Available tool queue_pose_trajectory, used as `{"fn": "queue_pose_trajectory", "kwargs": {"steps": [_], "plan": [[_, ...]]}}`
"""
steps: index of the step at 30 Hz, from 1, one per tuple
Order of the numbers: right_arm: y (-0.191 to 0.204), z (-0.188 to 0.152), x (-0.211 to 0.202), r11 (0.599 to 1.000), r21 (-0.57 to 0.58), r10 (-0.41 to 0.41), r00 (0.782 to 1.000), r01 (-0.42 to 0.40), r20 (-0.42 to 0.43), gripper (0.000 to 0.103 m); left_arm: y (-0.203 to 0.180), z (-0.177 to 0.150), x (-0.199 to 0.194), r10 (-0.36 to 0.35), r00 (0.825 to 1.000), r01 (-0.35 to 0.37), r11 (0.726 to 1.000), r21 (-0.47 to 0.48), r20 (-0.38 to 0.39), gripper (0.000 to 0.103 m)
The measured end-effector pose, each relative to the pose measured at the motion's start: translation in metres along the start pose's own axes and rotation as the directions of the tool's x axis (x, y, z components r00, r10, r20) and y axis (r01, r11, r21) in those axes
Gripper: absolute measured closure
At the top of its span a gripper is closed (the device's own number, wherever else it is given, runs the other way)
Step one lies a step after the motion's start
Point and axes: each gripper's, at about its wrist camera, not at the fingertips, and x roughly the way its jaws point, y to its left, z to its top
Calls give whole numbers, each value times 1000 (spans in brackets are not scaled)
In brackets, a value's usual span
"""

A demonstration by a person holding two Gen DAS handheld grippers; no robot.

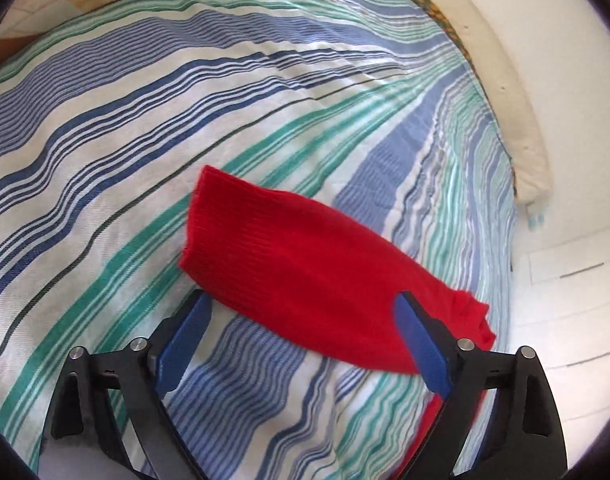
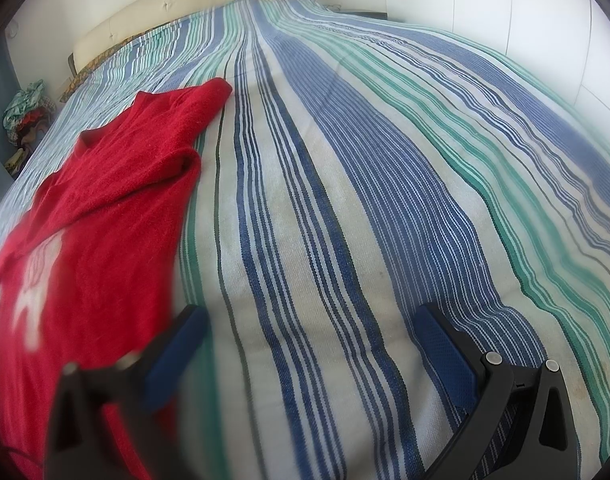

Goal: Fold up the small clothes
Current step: 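Grasp the long red sleeve cuff with the left gripper and lift it, then fold the sleeve over the sweater body and open the left gripper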

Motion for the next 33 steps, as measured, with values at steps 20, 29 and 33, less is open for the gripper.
{"fn": "queue_pose_trajectory", "kwargs": {"steps": [20, 29, 33], "plan": [[-1, 0, 1, 1000, -1, 0, 1000, 0, 2, 0, -65, 10, -27, -156, 979, 145, 986, 88, 132, 96], [-1, 1, 1, 1000, 0, 2, 1000, -2, 1, 0, -354, -110, -14, -406, 888, 450, 677, 583, -214, 96], [-1, 1, 2, 1000, 1, 3, 1000, -3, 1, 0, -401, -184, 43, -279, 894, 447, 617, 648, -351, 59]]}}
